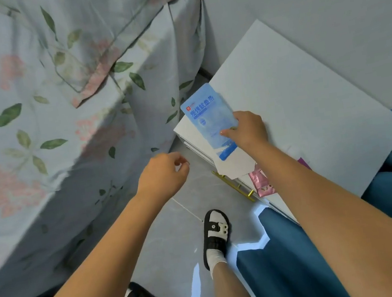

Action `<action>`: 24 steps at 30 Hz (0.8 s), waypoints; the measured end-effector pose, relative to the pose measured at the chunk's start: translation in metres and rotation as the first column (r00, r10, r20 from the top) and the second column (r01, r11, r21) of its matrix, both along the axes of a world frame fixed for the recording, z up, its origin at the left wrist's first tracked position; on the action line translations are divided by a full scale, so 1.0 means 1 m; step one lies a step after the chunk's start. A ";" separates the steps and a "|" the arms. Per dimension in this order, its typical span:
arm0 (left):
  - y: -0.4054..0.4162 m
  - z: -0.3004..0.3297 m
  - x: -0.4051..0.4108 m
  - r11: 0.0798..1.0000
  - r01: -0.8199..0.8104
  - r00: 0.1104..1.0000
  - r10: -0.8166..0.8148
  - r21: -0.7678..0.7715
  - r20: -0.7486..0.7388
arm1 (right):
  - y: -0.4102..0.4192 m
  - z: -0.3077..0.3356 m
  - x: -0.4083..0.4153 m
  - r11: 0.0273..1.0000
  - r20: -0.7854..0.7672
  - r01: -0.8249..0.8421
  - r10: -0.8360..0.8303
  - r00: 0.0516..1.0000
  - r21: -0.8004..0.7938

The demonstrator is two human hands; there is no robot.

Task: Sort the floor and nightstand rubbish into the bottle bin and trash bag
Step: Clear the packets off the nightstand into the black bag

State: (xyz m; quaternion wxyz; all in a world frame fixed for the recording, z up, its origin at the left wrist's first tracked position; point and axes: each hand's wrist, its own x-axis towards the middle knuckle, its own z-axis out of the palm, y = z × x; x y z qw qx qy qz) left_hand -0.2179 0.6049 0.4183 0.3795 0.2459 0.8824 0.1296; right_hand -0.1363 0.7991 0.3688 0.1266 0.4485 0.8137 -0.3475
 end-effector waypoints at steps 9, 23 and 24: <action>0.024 0.000 0.010 0.903 -0.416 0.845 0.340 0.108 0.414 | -0.017 0.039 0.025 0.846 -0.292 0.255 -0.421 0.859 -0.467; -0.027 0.002 0.000 0.647 -0.760 0.522 0.544 0.068 0.657 | -0.093 0.047 0.013 0.741 -0.224 0.130 -0.358 0.906 -0.659; -0.038 0.000 -0.001 0.626 -0.777 0.502 0.561 0.059 0.659 | -0.099 0.047 0.009 0.738 -0.214 0.108 -0.328 0.920 -0.666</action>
